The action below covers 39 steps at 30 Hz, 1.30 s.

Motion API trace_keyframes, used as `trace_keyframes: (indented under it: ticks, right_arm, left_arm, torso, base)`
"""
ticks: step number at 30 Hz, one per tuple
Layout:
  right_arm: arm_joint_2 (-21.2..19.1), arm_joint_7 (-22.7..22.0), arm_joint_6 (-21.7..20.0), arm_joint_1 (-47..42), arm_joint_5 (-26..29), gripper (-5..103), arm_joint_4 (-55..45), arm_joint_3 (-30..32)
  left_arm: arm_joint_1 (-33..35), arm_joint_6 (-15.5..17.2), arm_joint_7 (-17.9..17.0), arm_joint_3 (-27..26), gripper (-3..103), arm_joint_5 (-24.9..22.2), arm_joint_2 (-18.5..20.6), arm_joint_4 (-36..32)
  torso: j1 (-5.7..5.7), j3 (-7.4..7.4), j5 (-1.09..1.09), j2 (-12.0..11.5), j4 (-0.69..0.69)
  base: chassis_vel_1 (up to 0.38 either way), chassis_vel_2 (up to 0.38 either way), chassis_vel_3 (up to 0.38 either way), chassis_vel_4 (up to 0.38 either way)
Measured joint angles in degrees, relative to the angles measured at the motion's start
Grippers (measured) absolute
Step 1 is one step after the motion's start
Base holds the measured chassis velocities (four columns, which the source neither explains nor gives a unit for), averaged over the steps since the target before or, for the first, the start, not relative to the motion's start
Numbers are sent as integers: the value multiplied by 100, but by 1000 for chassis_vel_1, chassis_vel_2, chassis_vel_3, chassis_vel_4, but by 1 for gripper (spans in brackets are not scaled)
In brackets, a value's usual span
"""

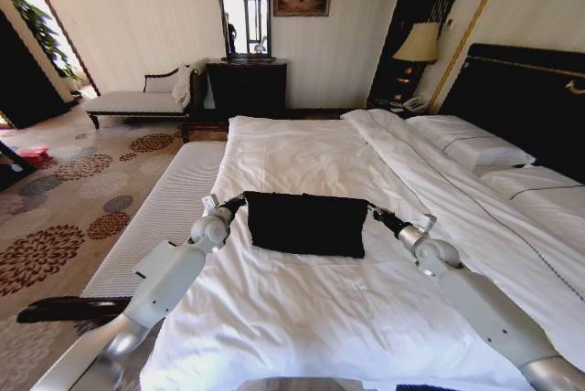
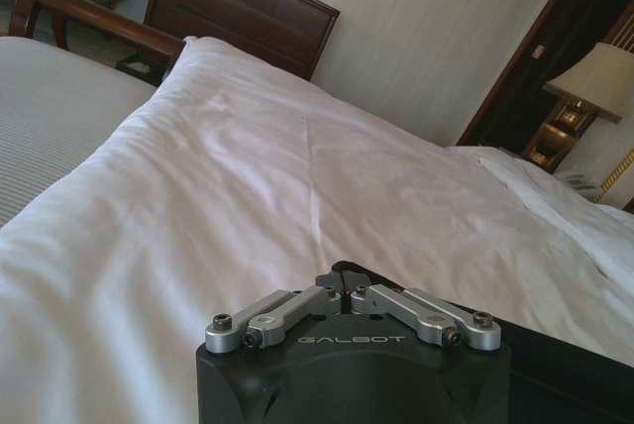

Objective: Fold the clothes on the bed.

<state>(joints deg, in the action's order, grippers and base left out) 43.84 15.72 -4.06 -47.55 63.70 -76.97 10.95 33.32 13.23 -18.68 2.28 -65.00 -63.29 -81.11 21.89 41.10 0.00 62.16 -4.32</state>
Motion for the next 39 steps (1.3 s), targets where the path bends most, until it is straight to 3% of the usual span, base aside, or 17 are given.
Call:
trace_keyframes:
  ticks: [7, 13, 23, 28, 39]
  right_arm:
    - [249, 0, 103, 774, -2, 0, 749, -601]
    - [383, 8, 141, 1041, 3, 0, 1143, -794]
    - [488, -8, 205, 1290, 8, 0, 1707, -976]
    - [552, -11, 212, 1378, -34, 0, 1763, -1113]
    - [718, -83, 183, 1574, -114, 0, 1947, -1330]
  left_arm:
    - [-417, -52, 212, 136, 0, 222, -392, 929]
    - [-583, -71, 307, 144, 0, 343, -621, 1318]
    - [-1075, -154, 484, 144, 0, 613, -1364, 2253]
    - [-1068, -163, 479, 100, 0, 640, -1407, 2316]
    - [-742, -162, 362, 11, 0, 496, -968, 1915]
  torso:
    - [0, 0, 0, 0, 1]
    - [0, 0, 0, 0, 2]
    - [0, 0, 0, 1, -2]
    - [0, -1, 0, 1, 0]
    - [-1, -1, -1, 1, 3]
  base:
    - [0, 0, 0, 0]
    - [0, 0, 0, 0]
    - [0, 0, 0, 0]
    - [0, 0, 0, 0]
    - [0, 0, 0, 0]
